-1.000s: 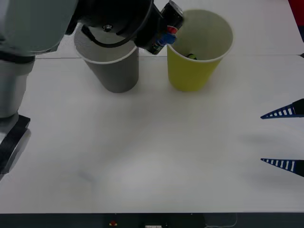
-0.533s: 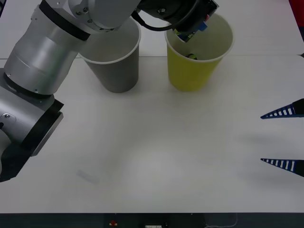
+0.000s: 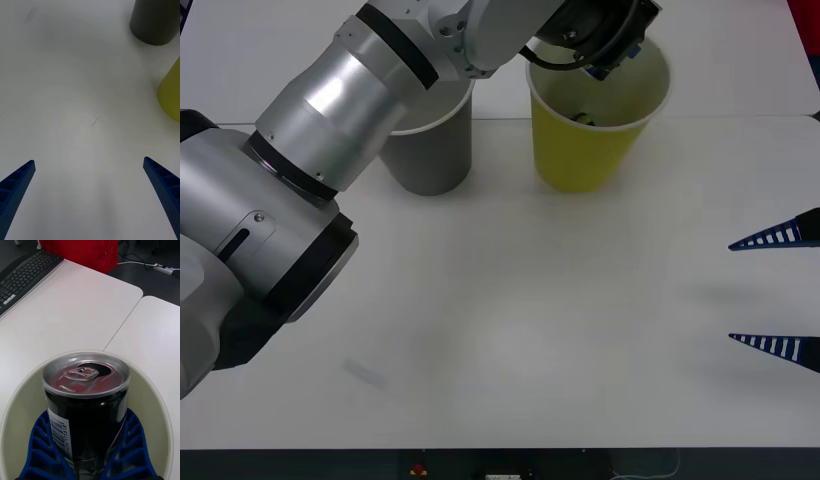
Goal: Put the can into the green bin and the plastic bottle into the gray bin
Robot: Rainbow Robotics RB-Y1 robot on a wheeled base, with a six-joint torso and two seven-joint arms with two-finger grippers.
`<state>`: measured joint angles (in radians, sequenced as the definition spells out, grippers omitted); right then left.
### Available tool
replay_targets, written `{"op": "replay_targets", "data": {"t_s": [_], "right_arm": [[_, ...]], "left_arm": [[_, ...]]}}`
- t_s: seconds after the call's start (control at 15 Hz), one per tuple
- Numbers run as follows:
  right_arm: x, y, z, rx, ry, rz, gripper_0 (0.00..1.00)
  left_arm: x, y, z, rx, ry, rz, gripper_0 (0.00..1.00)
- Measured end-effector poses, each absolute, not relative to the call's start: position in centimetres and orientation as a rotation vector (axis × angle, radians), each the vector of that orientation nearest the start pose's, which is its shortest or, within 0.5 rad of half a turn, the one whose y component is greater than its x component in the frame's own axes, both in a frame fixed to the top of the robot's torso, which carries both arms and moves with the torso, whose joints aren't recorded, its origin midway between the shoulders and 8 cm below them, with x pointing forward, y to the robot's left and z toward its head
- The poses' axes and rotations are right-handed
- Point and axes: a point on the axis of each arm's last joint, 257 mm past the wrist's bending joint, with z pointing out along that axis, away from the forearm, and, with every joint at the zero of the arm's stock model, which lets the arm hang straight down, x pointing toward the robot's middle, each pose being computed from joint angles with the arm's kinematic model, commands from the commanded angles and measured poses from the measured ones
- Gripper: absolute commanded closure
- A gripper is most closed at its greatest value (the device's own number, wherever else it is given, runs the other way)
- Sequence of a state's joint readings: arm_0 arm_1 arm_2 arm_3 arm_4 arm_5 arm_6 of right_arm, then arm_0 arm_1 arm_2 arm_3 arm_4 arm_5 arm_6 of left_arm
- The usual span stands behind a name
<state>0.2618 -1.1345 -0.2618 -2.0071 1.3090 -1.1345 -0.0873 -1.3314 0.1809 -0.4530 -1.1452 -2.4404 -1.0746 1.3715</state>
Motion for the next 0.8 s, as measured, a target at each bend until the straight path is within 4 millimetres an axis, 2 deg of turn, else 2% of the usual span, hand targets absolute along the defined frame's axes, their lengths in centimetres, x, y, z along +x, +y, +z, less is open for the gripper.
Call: {"op": "replay_targets", "data": {"t_s": [0.07,0.13,0.2,0.6,0.8], "right_arm": [[34.1,-28.6,-16.7,-1.634,1.596,0.209,0.0],[34.1,-28.6,-16.7,-1.634,1.596,0.209,0.0],[34.1,-28.6,-16.7,-1.634,1.596,0.209,0.0],[34.1,-28.6,-16.7,-1.634,1.596,0.209,0.0],[34.1,-28.6,-16.7,-1.634,1.596,0.209,0.0]], "left_arm": [[59.8,-13.6,1.1,1.103,1.783,-0.191,0.92],[59.8,-13.6,1.0,1.104,1.782,-0.188,0.26],[59.8,-13.6,1.0,1.108,1.78,-0.185,0.0],[59.1,-13.9,0.8,1.149,1.774,-0.199,0.0],[58.7,-12.3,1.3,1.176,1.735,-0.222,0.0]]}}
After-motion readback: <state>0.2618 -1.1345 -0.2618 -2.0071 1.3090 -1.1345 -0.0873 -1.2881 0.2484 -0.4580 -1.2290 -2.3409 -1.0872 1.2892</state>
